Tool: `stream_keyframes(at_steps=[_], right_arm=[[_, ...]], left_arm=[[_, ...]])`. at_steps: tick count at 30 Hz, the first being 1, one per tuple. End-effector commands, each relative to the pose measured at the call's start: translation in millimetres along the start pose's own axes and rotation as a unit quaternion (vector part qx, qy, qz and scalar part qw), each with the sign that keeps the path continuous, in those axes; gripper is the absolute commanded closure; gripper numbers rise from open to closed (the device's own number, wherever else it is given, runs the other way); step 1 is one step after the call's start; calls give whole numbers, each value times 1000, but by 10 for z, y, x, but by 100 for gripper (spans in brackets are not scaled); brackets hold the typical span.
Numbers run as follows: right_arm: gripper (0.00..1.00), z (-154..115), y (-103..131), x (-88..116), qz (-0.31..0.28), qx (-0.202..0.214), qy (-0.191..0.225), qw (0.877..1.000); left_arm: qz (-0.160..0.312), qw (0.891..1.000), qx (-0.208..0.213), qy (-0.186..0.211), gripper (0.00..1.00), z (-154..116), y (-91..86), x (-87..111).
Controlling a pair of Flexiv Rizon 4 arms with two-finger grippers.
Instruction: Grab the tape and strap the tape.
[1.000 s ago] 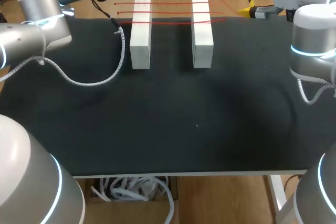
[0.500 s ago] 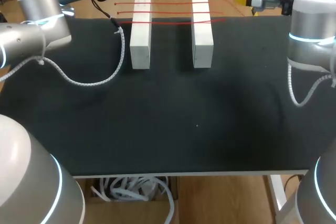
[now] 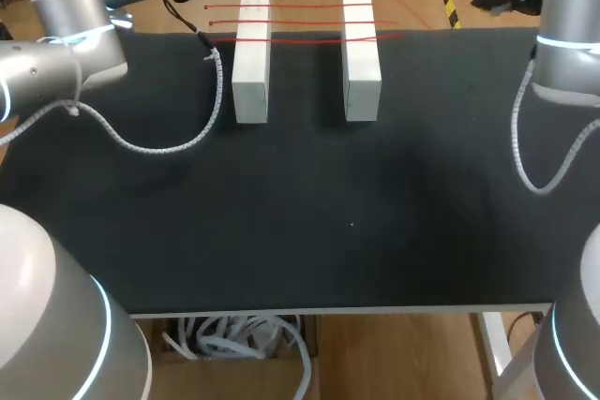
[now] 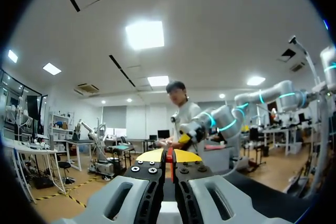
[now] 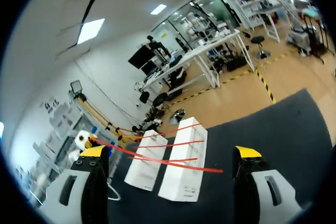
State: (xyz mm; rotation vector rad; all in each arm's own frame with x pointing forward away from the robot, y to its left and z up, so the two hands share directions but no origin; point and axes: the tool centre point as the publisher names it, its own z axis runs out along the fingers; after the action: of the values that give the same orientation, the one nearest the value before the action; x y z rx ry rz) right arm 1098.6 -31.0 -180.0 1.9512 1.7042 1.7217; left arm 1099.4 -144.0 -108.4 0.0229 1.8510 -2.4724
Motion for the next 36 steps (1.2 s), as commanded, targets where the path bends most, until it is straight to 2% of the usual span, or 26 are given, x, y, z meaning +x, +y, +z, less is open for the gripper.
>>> stream_keyframes(at_steps=[1, 4, 5, 7, 9, 11, 14, 18, 23, 26, 27, 29, 33, 34, 36], right_arm=[[0, -35, 39, -21, 138, 39, 23, 989], [0, -35, 39, -21, 138, 39, 23, 989], [0, -52, 36, 3, 164, 32, 33, 985], [0, -61, 19, 60, 259, 19, 29, 965], [0, -52, 11, 113, 318, 2, 30, 948], [0, -40, -3, 152, 341, 0, 37, 939], [0, -10, -11, 159, 405, -23, 44, 913], [0, 10, -8, 134, 457, -48, 48, 887], [0, 18, -21, 77, 472, -81, 54, 876], [0, 36, -29, 46, 446, -96, 85, 886], [0, 40, -29, 35, 446, -105, 87, 885], [0, 56, -34, -35, 470, -126, 92, 869], [0, 80, -42, -140, 492, -162, 87, 851], [0, 90, -47, -159, 480, -164, 85, 857], [0, 119, -70, -193, 478, -168, 76, 859]], left_arm=[[1, 1000, 0, -2, 100, 3, -5, 20], [1, 1000, 0, -2, 100, 3, -5, 20], [1, 1000, 0, -2, 100, 3, -5, 20], [1, 1000, 0, -2, 100, 3, -5, 20], [1, 1000, 0, -2, 100, 3, -5, 20], [1, 1000, 0, -2, 100, 3, -5, 20], [1, 1000, 0, -2, 100, 3, -5, 20], [1, 1000, 0, -2, 100, 3, -5, 20], [1, 1000, 0, -2, 100, 3, -5, 20], [1, 1000, 0, -2, 100, 3, -5, 20], [1, 1000, 0, -2, 100, 3, -5, 20], [1, 1000, 0, -2, 100, 3, -5, 20], [1, 1000, 0, -2, 100, 3, -5, 20], [1, 1000, 0, -2, 100, 3, -5, 20], [1, 1000, 0, -2, 100, 3, -5, 20]])
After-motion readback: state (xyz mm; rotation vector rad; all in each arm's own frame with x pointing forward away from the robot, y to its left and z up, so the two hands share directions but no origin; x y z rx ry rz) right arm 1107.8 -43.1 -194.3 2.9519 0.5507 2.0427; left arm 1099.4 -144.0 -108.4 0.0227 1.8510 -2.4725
